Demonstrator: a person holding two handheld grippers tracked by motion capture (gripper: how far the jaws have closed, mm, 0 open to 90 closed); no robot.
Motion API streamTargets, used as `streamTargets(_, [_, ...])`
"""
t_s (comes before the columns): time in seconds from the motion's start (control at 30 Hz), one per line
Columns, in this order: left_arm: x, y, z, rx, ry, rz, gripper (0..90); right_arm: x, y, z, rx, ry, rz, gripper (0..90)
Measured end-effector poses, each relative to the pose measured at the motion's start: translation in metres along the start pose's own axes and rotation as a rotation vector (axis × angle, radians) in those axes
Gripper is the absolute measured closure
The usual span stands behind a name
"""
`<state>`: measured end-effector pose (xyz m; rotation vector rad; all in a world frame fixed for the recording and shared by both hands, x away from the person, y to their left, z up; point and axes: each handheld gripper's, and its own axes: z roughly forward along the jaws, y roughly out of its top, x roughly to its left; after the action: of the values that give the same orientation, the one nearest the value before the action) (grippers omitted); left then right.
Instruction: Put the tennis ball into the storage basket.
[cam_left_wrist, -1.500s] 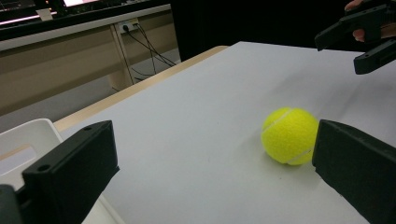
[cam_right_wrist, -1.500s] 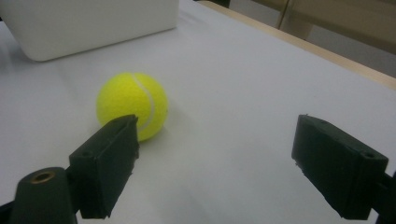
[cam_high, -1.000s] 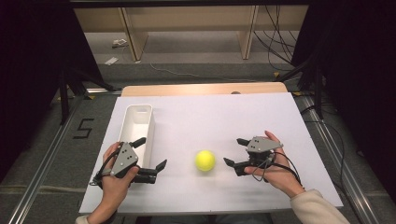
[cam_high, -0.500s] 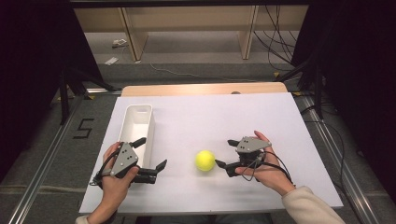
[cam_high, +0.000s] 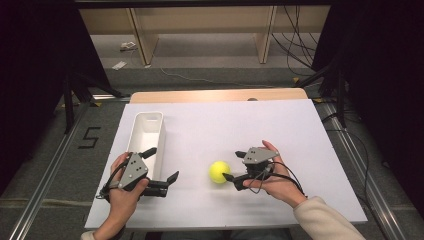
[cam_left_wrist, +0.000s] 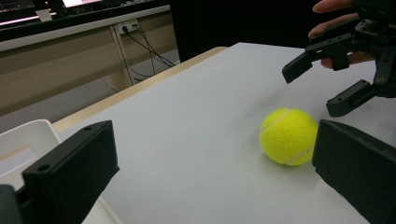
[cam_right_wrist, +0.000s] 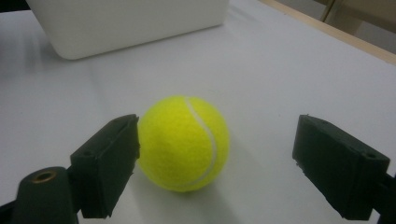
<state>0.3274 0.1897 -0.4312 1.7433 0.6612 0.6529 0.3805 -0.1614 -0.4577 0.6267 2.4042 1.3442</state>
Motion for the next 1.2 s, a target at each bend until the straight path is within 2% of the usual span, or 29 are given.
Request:
streamTargets(0.27, [0.0,0.0,0.0,0.0,-0.001,0.0,0.0,0.007,0.003,0.017,0.022,0.032,-0.018,15.3])
streamTargets(0.77, [0.0,0.0,0.0,0.001,-0.003,0.0,0.0,0.013,0.001,0.041,0.072,0.062,-0.034,15.3])
streamTargets(1.2, [0.0,0.0,-0.001,0.001,-0.003,0.0,0.0,0.015,-0.002,0.053,0.104,0.073,-0.042,15.3])
